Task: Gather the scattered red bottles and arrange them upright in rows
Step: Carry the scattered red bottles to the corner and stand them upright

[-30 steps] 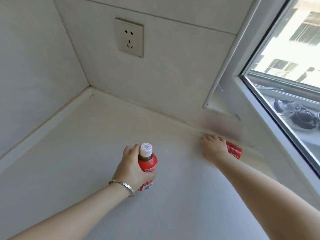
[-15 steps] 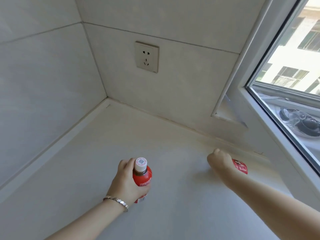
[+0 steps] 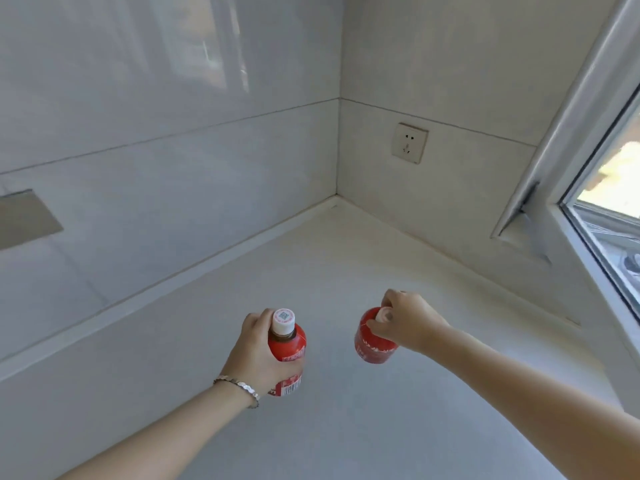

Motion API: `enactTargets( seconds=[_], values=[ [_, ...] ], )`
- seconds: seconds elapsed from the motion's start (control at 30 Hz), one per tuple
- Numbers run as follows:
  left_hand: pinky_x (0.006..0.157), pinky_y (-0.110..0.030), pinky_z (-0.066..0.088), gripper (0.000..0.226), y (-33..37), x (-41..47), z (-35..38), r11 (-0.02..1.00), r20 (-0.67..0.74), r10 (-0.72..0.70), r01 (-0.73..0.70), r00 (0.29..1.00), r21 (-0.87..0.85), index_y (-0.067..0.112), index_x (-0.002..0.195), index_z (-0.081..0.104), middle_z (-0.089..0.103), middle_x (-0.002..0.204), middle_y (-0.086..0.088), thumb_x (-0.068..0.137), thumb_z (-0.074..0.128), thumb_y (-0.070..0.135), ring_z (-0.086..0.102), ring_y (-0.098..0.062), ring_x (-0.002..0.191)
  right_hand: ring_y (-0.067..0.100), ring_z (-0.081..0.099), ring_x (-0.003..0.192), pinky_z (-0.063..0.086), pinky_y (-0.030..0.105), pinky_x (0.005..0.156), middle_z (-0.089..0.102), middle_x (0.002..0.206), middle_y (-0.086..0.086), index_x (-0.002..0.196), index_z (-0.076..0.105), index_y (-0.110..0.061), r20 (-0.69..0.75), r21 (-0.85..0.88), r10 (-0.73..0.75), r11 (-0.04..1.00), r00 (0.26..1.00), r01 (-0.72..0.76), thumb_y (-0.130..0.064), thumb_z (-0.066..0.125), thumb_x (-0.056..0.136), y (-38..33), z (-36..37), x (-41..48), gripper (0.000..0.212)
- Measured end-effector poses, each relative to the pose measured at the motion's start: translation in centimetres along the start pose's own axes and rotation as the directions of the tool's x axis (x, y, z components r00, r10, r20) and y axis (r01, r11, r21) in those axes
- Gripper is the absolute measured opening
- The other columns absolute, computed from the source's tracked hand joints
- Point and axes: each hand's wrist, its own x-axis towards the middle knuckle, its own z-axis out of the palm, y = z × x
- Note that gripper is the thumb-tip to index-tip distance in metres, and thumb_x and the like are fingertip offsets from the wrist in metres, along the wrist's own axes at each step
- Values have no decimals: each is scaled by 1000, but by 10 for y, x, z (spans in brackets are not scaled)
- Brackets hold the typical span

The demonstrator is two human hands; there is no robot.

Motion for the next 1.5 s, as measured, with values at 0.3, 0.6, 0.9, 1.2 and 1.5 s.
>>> enactTargets(
  seconds=[0.3,0.6,0.9,1.2,1.5],
  values=[
    [85,-21,39,56,-79,-238,-104,965,-358,-264,240,896,-110,42,82,43,52,106,-1,58,83,12,53,-15,98,21,55,84,42,23,53,54,96,2,108,56,-13,191,37,-331,943,924,330,-37,60,83,-150,75,-149,35],
    [84,-27,45,51,-171,-408,-230,897,-650,-417,403,635,-181,31,90,50,58,105,-5,57,82,9,58,-19,98,21,54,86,45,29,67,52,97,1,103,54,-14,335,53,-553,820,763,571,-35,61,84,-310,161,-256,29],
    [70,-12,41,45,-294,-498,-385,909,-858,-351,354,376,-217,16,93,54,59,88,6,59,82,4,55,1,79,22,53,87,48,30,69,61,116,11,115,56,-9,389,33,-629,740,673,672,-35,60,85,-502,274,-311,40],
    [61,-21,38,46,-458,-513,-543,811,-818,-476,521,322,-267,20,91,41,51,90,-2,67,76,2,49,-16,84,23,56,76,42,27,58,64,91,10,97,61,-3,285,103,-572,816,769,569,-25,59,83,-674,351,-326,26],
    [91,-37,49,63,-571,-520,-536,485,-495,-817,817,296,-312,8,115,47,60,114,-14,60,78,7,59,-32,108,17,55,76,40,20,53,58,85,1,95,56,-11,390,87,-634,747,667,659,-31,61,85,-766,434,-333,23]
  ],
)
